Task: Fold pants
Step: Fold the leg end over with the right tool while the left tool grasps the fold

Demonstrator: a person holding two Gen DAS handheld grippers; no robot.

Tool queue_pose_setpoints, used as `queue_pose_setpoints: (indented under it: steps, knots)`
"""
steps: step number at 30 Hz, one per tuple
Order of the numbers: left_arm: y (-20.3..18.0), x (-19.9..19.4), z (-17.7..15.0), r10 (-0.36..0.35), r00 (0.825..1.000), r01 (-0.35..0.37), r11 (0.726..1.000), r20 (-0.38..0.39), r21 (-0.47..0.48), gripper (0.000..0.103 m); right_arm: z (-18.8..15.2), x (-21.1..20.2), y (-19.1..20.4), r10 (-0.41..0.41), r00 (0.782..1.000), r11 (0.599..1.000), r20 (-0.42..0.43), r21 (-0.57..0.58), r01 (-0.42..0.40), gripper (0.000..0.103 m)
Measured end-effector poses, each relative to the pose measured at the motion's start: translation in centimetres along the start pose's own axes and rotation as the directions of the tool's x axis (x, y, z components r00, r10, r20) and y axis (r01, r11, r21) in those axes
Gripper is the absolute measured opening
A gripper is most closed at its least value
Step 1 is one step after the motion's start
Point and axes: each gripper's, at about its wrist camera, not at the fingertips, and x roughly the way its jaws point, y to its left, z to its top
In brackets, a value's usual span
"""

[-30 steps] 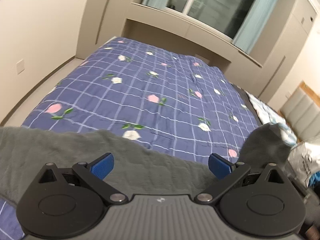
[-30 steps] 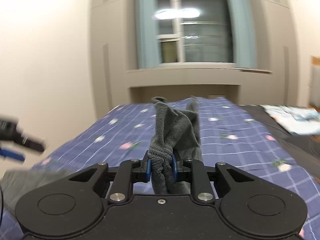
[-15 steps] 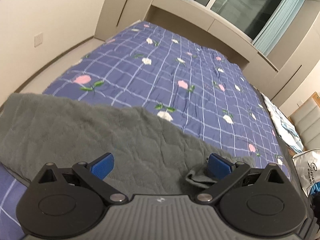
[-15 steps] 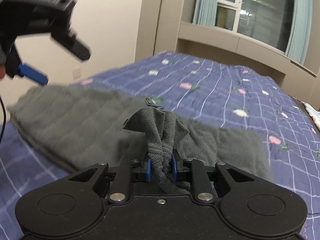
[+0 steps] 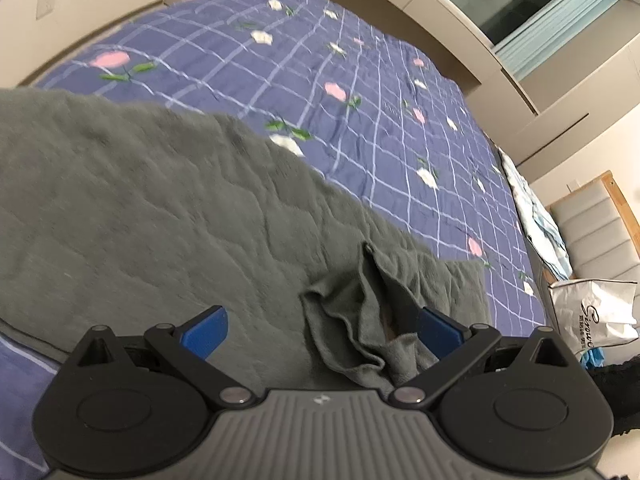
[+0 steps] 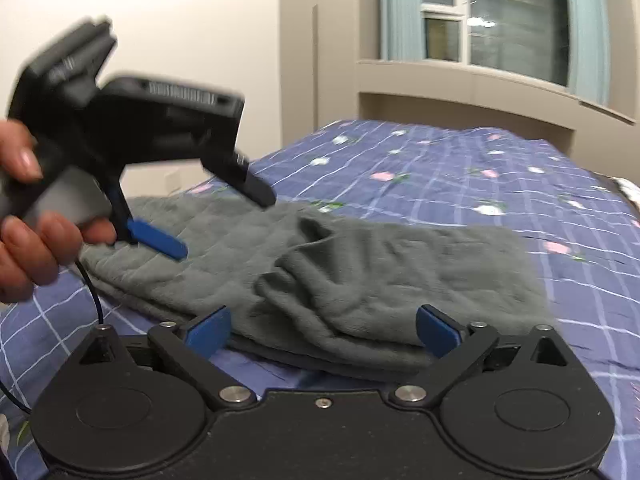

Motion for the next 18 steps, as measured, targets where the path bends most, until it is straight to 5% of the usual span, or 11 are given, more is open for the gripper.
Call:
queue_pose_setpoints:
  steps: [12, 17, 18]
  knots:
    - [-2.7, 5.2, -0.6, -0.021, 0.994, 0.019, 0.999, -0.106, -0.027, 0.101, -1.3, -3.0, -5.8, -0.188, 0.98, 0.972, 0.058, 0.157, 0.177, 0.102]
    - [-2.9, 5.6, -0.4, 0.01, 0.995, -0.018, 0.996, -0.095, -0.086, 0.077, -0.8, -2.1, -7.4, -0.231, 0.97, 0.962, 0.078, 0.164, 0.216, 0.103]
    - [-3.1, 5.6, -0.4, 0.023, 0.996, -0.03, 0.996, -0.082, -0.082, 0.065, -0.6, -1.9, -7.7, -0.251, 0.965, 0.957, 0.076, 0.166, 0.236, 0.103]
